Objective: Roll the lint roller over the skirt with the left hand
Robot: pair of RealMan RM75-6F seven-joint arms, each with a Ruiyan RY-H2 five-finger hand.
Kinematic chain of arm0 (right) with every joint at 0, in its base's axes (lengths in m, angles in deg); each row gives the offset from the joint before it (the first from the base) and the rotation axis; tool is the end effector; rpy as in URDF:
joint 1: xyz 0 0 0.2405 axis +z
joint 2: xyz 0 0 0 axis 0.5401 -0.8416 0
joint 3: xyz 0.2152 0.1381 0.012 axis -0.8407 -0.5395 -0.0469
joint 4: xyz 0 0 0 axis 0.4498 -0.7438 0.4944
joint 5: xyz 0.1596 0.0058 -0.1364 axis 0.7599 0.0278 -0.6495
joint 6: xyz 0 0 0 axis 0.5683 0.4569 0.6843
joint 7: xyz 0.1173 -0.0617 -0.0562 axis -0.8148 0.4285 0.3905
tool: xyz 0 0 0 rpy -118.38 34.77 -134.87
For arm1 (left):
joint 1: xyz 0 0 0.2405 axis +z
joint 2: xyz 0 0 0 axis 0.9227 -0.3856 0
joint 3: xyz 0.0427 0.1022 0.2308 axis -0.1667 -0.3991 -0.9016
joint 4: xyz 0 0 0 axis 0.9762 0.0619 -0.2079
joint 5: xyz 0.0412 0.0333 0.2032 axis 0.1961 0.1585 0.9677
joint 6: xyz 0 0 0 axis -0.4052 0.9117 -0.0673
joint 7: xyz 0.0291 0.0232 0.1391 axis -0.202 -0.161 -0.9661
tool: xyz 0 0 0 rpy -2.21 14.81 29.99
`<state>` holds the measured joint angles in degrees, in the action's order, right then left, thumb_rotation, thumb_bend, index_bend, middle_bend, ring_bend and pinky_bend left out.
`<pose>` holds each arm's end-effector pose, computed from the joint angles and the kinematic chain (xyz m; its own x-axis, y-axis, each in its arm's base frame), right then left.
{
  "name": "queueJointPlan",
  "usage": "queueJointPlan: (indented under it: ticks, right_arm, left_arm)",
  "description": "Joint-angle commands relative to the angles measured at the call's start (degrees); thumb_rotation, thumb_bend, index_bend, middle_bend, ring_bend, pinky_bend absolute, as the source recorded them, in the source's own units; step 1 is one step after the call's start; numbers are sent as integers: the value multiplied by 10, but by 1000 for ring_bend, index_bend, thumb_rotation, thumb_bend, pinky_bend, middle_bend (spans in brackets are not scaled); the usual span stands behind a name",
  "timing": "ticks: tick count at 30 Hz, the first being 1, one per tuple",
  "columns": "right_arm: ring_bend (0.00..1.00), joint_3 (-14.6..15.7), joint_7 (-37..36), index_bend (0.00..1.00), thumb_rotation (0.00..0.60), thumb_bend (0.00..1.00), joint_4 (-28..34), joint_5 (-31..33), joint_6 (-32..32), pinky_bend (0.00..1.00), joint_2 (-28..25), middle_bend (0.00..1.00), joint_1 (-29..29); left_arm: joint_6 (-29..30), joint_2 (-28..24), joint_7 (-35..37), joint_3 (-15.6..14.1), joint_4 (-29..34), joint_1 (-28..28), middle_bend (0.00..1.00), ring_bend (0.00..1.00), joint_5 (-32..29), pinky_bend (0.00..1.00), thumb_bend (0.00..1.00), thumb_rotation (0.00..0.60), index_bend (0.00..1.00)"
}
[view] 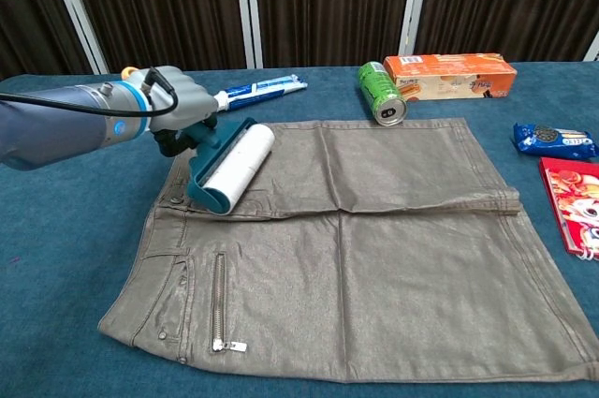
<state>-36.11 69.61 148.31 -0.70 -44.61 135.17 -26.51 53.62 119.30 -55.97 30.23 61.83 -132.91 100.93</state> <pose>-0.3291 -0.1988 0.2427 0.3719 -0.0552 0.9266 -0.9141 0.1519 0.3759 -0.1089 0.3970 -0.0467 0.9280 0.1245 0.3511 0.3693 -0.4307 -0.8235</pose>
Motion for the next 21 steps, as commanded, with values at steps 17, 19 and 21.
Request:
queueJointPlan:
  ticks: [17,19,21]
  right_arm:
    - [0,-2,-27,0,600,0,-9,2,-3,0,-7,0,-6]
    - [0,-1,-29,0,600,0,-9,0,-5,0,-8,0,-7]
    - [0,-1,-30,0,600,0,-8,-1,-8,0,-8,0,-9]
  left_arm:
    - [36,117,-97,45,15,-82,464,402,-29,468,921,600,671]
    - [39,119,-102,44,16,-83,464,402,-33,468,922,600,671]
    - [45,118,-106,42,19,-82,464,402,-37,468,921,600,671]
